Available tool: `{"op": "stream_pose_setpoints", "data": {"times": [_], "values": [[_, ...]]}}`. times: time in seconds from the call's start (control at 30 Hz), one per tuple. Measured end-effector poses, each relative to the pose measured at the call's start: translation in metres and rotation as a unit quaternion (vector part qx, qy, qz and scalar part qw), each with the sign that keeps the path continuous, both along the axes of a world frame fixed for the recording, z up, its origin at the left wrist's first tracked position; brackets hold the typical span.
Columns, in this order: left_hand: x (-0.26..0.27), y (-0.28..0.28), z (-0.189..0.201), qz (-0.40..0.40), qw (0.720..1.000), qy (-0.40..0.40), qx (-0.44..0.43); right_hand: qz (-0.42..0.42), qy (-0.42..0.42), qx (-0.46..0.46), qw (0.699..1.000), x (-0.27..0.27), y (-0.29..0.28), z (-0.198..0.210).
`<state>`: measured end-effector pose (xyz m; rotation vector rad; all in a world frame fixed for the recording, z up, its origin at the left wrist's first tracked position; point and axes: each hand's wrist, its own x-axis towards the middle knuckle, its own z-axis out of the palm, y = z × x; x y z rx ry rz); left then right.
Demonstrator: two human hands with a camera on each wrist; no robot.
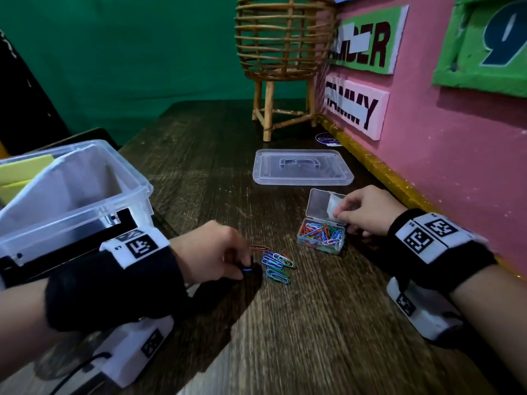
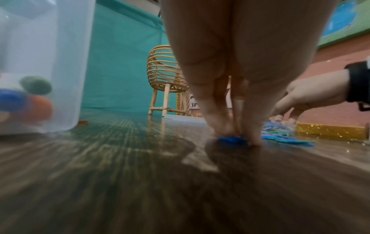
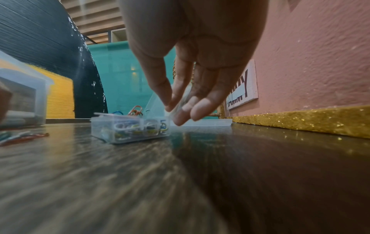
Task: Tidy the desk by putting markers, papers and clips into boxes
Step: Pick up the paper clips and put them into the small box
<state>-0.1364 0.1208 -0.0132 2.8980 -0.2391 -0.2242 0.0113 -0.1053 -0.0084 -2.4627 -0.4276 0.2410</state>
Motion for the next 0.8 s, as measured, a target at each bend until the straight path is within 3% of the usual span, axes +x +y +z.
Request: {"op": "stream_pose_setpoints", "data": {"times": [0.33, 0.57, 0.7, 0.8], "values": [[0.042, -0.018, 0.001, 0.132, 0.989, -0.069, -0.009, 0.001, 0.007, 0.01, 1.0, -0.002, 0.0, 0.0], [0.038, -0.033, 0.003, 0.035, 0.995, -0.003, -0.092, 0.008, 0.01, 0.009, 1.0, -0.004, 0.001, 0.002], [0.036, -0.032, 0.0, -0.049, 0.997, 0.04, -0.042, 0.011, 0.008, 0.01, 1.0, -0.005, 0.001, 0.003], [0.037, -0.032, -0.003, -0.076, 0.992, 0.049, -0.085, 0.012, 0.008, 0.013, 1.0, -0.005, 0.002, 0.002]]}}
